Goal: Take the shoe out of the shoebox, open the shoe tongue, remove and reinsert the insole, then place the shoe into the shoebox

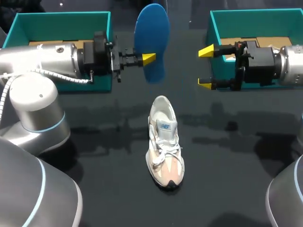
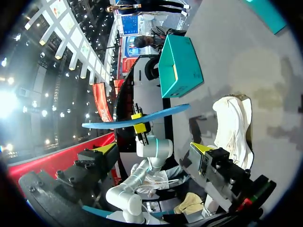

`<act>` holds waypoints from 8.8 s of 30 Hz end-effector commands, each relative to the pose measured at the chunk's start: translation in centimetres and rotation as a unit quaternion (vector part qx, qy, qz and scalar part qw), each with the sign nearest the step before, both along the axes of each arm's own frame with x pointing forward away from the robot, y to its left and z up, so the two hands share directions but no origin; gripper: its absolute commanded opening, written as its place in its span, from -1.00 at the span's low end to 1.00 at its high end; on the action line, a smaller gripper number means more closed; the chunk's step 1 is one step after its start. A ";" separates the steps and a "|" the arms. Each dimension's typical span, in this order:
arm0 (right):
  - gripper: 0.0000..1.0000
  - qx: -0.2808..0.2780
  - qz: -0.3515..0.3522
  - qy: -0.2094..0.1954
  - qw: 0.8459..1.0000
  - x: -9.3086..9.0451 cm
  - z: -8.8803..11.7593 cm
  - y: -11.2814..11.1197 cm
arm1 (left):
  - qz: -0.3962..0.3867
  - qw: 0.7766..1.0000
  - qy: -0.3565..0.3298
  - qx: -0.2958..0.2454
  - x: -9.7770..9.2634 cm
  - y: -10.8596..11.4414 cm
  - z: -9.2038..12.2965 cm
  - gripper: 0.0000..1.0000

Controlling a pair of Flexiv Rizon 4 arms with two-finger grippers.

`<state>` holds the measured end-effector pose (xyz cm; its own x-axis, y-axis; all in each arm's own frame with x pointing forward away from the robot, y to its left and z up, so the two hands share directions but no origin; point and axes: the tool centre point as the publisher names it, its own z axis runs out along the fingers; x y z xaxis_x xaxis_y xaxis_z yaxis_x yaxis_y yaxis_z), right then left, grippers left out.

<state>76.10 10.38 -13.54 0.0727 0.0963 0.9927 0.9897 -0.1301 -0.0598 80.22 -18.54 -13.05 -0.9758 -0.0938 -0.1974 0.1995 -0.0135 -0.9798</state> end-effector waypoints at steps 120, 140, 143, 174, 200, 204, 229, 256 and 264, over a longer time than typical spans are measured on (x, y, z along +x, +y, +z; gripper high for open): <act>-0.30 -0.009 0.083 -0.073 0.994 0.9 0.6 6.2 | -0.013 0.756 -0.651 0.061 1.8 -6.5 -1.2 -1.00; -0.75 -0.003 0.084 -0.069 0.994 1.1 0.2 6.8 | -0.009 0.756 -0.652 0.056 1.5 -6.4 -1.1 -1.00; -0.79 -0.002 0.083 -0.066 0.994 1.2 0.1 6.8 | -0.009 0.756 -0.653 0.056 1.5 -6.3 -1.1 -1.00; -1.00 0.002 0.076 -0.064 0.995 0.6 -0.2 6.8 | -0.011 0.754 -0.654 0.053 1.4 -6.0 -1.1 -1.00; -1.00 0.005 0.085 -0.097 0.992 1.9 -1.1 4.9 | -0.080 0.788 -0.587 0.169 1.6 2.9 -3.1 1.00; -1.00 0.005 0.085 -0.097 0.992 1.9 -1.1 4.9 | -0.080 0.788 -0.587 0.169 1.6 2.9 -3.1 1.00; -1.00 -0.015 0.090 -0.216 0.972 4.1 -2.5 4.5 | -0.081 0.864 -0.327 0.374 2.6 7.5 -6.1 1.00; -1.00 0.010 0.066 -0.295 0.953 7.0 -4.7 3.2 | -0.034 0.836 -0.183 0.517 2.4 8.0 -10.6 1.00; -1.00 0.017 0.058 -0.325 0.944 7.4 -5.7 2.8 | -0.033 0.818 -0.090 0.567 0.6 7.8 -13.9 1.00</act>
<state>83.36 13.02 -18.87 -0.5621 0.0359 0.8263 0.8260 -0.0252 0.5631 80.43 -9.78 -26.74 -0.8785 0.3241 -0.3509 0.4540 0.7951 -0.4022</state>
